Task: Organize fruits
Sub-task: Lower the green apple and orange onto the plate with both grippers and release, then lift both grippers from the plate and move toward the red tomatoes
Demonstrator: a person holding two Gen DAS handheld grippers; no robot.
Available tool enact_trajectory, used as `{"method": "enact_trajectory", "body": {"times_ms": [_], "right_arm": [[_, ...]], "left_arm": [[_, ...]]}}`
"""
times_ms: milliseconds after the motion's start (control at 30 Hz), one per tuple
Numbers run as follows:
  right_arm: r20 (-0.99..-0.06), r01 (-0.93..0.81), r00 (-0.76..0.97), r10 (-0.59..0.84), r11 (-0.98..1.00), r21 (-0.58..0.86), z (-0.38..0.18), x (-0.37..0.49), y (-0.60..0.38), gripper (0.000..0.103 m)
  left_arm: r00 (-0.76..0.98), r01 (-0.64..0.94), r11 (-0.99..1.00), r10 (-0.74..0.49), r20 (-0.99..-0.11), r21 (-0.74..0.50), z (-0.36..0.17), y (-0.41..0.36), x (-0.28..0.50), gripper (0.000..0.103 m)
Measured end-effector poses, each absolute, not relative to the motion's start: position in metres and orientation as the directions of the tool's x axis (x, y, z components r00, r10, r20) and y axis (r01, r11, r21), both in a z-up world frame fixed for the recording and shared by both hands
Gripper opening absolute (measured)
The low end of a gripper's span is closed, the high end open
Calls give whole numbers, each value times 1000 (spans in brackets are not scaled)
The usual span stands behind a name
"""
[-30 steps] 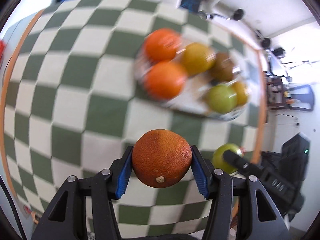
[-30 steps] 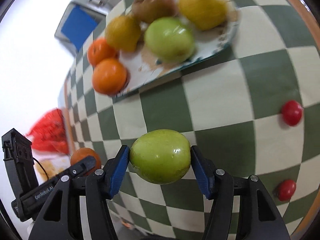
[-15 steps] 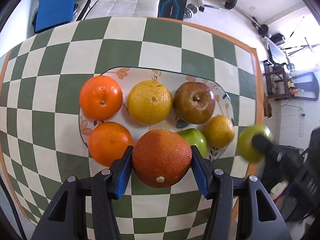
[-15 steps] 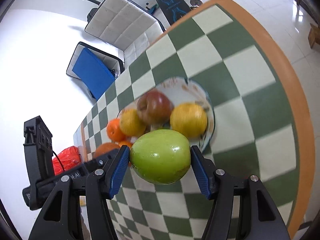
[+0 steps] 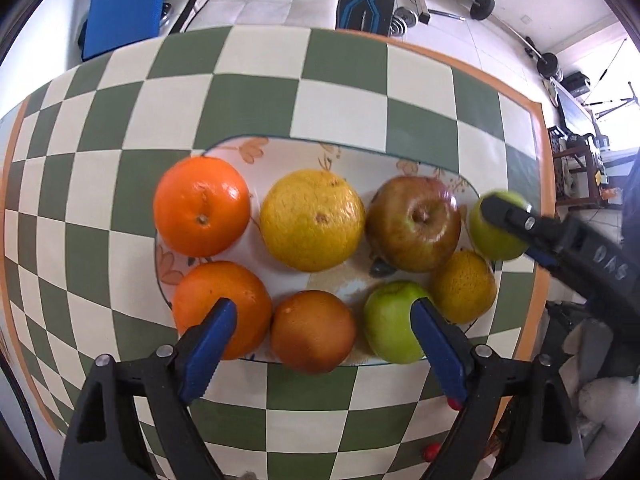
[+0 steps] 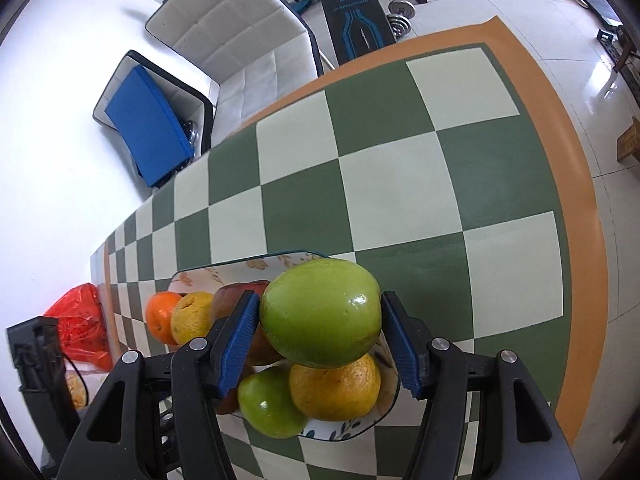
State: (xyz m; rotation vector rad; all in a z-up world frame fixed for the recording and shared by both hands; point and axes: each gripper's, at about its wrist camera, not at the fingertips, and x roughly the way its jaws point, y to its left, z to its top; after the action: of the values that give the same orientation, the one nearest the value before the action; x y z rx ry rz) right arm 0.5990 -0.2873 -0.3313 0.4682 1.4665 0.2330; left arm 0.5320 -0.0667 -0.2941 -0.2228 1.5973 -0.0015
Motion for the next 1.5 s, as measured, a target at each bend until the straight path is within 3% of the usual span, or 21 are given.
{"method": "enact_trajectory", "body": {"times_ms": [100, 167, 333, 433, 800, 1133, 1233, 1500], "right_arm": [[-900, 135, 66, 430, 890, 436, -340, 600, -288, 65], [-899, 135, 48, 435, 889, 437, -344, 600, -287, 78], [-918, 120, 41, 394, 910, 396, -335, 589, -287, 84], [-942, 83, 54, 331, 939, 334, -323, 576, -281, 97], [-986, -63, 141, 84, 995, 76, -294, 509, -235, 97], [-968, -55, 249, 29, 998, 16, -239, 472, -230, 97], [-957, -46, 287, 30, 999, 18, -217, 459, -232, 97], [-928, -35, 369, 43, 999, 32, -162, 417, -238, 99]], "left_arm": [[1, -156, 979, -133, -991, -131, -287, -58, 532, 89], [24, -164, 980, -113, -993, -115, -282, -52, 530, 89], [65, -152, 987, -34, -997, -43, -273, -43, 521, 89], [75, -150, 989, -4, -997, -15, -272, -37, 511, 89], [108, -123, 992, 36, -994, 23, -262, -20, 480, 89], [219, -98, 994, 65, -974, 44, -213, -19, 451, 89], [238, -104, 993, 73, -968, 49, -200, -16, 439, 103], [338, -78, 997, 36, -941, 10, -149, -19, 396, 103]]}}
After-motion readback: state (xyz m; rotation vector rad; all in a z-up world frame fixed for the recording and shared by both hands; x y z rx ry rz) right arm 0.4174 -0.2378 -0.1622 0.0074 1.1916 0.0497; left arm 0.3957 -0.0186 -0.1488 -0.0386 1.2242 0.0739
